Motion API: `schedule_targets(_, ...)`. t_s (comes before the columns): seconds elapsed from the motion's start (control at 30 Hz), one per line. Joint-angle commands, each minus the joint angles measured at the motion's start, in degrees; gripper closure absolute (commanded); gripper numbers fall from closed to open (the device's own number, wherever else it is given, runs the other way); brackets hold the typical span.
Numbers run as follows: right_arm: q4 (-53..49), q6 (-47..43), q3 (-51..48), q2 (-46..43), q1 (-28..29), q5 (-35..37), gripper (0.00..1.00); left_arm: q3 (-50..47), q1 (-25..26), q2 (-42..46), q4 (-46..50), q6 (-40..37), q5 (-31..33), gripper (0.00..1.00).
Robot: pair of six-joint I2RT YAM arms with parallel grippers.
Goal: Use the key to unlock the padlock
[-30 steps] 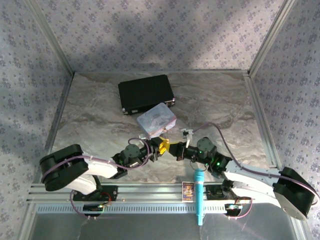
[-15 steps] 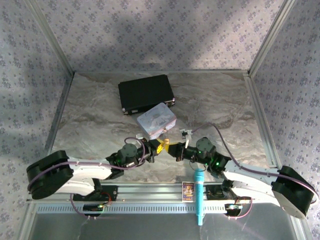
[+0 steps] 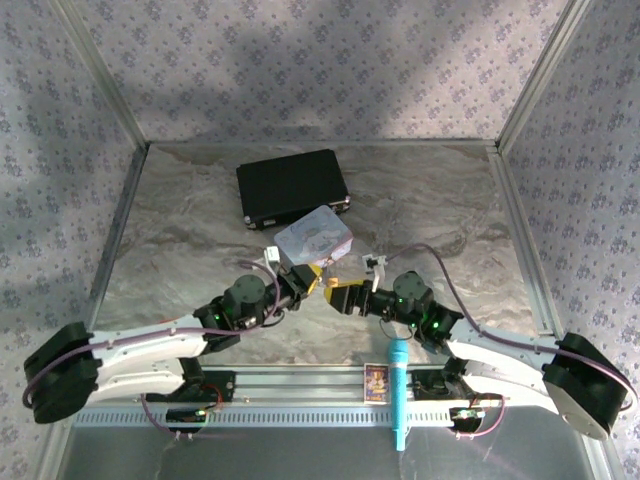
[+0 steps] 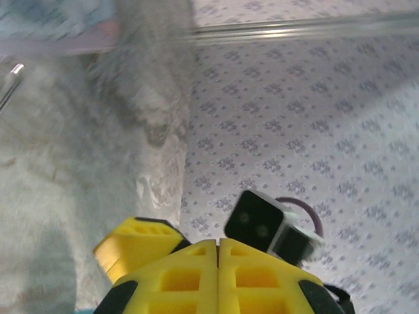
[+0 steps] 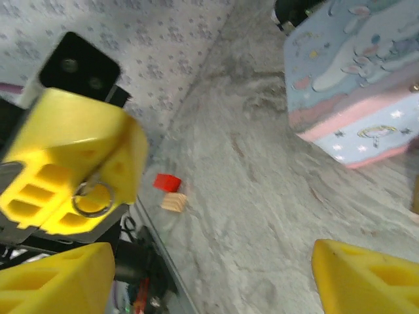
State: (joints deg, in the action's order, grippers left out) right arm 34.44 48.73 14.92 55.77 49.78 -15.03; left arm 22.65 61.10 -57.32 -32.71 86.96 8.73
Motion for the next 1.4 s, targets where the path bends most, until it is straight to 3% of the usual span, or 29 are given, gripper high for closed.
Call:
schedule_targets(0.0,7.8,3.2,3.6,0.5,-0.9,-2.6,0.2,3.6,-0.8,4.5,5.4,-14.2,2.0,1.0)
schedule_targets(0.2,21.7,5.6,6.3,4.3,-1.0,-6.4,0.29,3.6,-2.1,7.1,4.6,-15.6,1.1,1.0)
schedule_targets(0.77,19.9,1.1,10.9,9.7,2.4,-6.4,0.58,3.3,-2.5,6.7,0.6,-10.7,-0.3,1.0)
schedule_targets(1.13,19.2,0.1,10.1,8.4,2.0,-3.5,0.84,3.9,-2.4,6.0,0.2,-9.7,-1.8,1.0)
schedule_targets(1.2,19.0,-0.2,10.5,8.6,2.1,-3.6,0.95,3.9,-2.3,5.6,0.4,-9.4,-2.0,1.0)
schedule_targets(1.37,17.5,-0.8,10.1,7.8,2.3,-3.1,1.0,3.3,-2.5,5.5,0.9,-8.7,-1.8,1.0)
